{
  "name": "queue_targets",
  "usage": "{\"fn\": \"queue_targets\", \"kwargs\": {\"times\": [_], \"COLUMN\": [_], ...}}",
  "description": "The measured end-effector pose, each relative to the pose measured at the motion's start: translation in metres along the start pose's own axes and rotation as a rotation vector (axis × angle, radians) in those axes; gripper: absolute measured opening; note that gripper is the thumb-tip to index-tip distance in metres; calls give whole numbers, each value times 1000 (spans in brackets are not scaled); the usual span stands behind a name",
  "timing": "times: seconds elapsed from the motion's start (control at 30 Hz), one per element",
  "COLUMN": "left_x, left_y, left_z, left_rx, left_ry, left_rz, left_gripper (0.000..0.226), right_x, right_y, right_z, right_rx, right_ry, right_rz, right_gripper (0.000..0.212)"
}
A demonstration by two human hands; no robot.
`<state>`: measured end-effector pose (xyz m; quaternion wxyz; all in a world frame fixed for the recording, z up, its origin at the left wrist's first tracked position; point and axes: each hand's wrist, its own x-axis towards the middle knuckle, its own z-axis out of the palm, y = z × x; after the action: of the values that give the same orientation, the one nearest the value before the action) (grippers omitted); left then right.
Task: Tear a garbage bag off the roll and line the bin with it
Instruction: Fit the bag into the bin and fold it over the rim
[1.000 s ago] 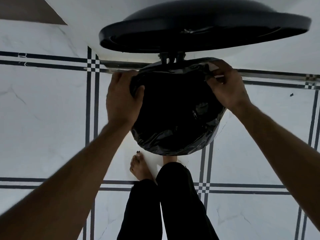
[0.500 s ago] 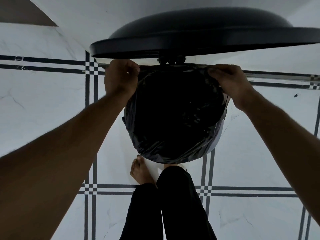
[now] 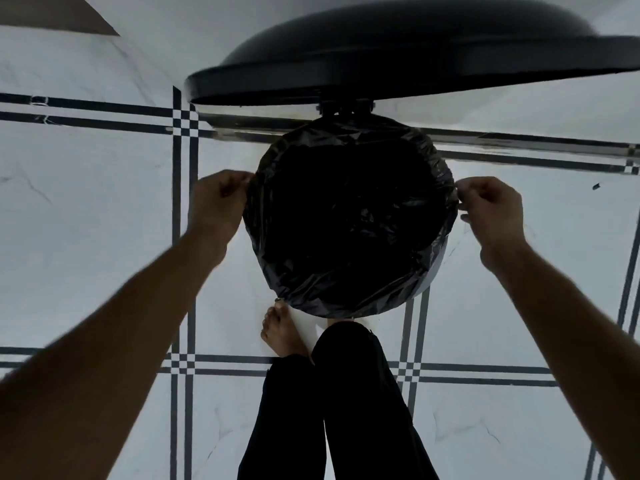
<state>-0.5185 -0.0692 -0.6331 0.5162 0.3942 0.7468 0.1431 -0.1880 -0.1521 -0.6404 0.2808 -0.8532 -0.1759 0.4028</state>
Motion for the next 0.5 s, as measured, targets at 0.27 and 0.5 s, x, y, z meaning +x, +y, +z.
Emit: {"fn": "queue_targets", "kwargs": {"times": [0.27,0.5], "left_x": [-90,-147], "left_y": [-61,-82], "left_z": [28,54], "left_rx": [-190,-432], "left_ry": [336,-20], "left_rz": [-290,-425], "left_gripper": [18,11], "right_x": [-79,-77], "right_y": [37,41], "right_z": [5,-9], "right_rx": [80,282], "right_ry": [-11,-27], "right_rz": [-58,36], "right_gripper": [25,14]}}
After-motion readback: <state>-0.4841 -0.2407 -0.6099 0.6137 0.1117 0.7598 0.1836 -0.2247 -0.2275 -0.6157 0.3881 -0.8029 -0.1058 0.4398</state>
